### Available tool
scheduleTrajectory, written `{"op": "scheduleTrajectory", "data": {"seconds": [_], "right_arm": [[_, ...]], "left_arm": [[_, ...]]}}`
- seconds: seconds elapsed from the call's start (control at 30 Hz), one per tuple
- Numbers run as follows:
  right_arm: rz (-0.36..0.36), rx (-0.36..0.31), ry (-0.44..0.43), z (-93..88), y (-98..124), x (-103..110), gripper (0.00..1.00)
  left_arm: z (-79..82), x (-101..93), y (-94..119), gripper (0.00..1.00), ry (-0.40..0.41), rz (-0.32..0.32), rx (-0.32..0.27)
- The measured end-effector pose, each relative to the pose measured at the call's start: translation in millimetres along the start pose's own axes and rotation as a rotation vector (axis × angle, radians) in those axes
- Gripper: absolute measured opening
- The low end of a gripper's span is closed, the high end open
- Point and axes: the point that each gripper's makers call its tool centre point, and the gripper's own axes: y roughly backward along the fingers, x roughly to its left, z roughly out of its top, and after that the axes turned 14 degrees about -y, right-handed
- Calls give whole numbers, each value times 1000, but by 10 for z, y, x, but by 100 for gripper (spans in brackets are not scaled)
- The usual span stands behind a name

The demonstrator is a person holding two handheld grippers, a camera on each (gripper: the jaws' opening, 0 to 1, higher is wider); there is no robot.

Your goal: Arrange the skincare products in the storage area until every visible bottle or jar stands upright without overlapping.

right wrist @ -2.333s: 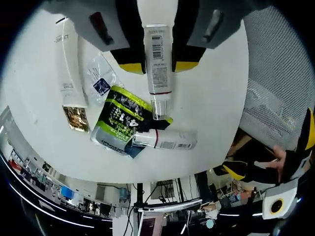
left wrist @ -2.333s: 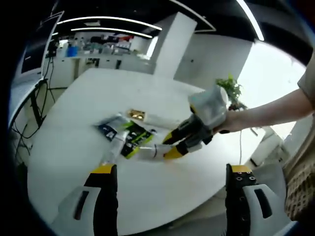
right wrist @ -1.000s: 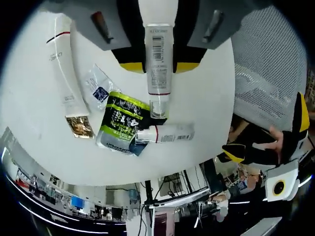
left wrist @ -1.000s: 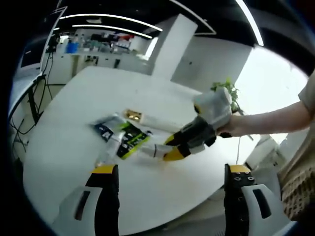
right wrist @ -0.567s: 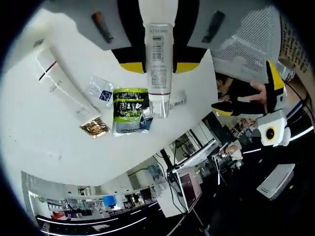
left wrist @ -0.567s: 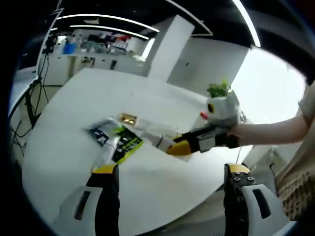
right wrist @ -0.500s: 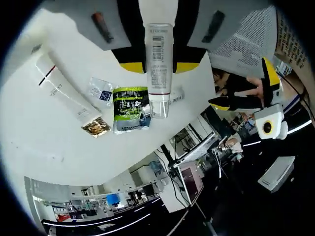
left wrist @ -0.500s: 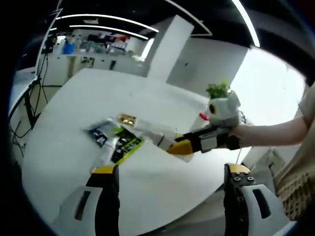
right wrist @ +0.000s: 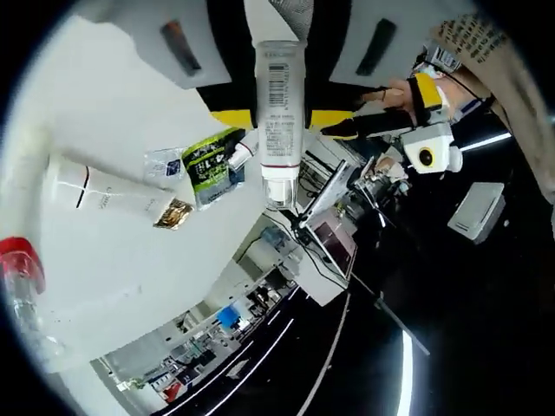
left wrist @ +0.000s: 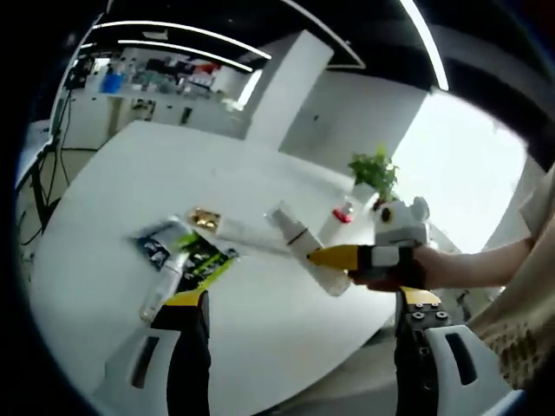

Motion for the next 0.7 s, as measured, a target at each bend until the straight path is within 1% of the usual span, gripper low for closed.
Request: {"op": "scheduleTrajectory", "data": {"seconds": [0.1,0.17,0.37,0.47,0.57,0.7], "right_arm": [[32,-17,-21,-9,45,63,20],[62,-36,-51,-13,69,130,20],[135,-85,-114,-10,155,299,20],[167,-98,-134,-13,196,372,20],[197,-109,-142,-25,247,449,20],[236,-120,-151,-34,310,565,20]], "left_arm": [[67,-62,-20,86,9,-27,-14],[111,-116,-32,86,13,-53,-19],[182,-243,-48,85,20,-115,-24],[216,-288,-43,81,26,-140,-32],[260,-336,-39,80,33,-169,-39],[318,-426,-25,74,19,-208,-34]]}}
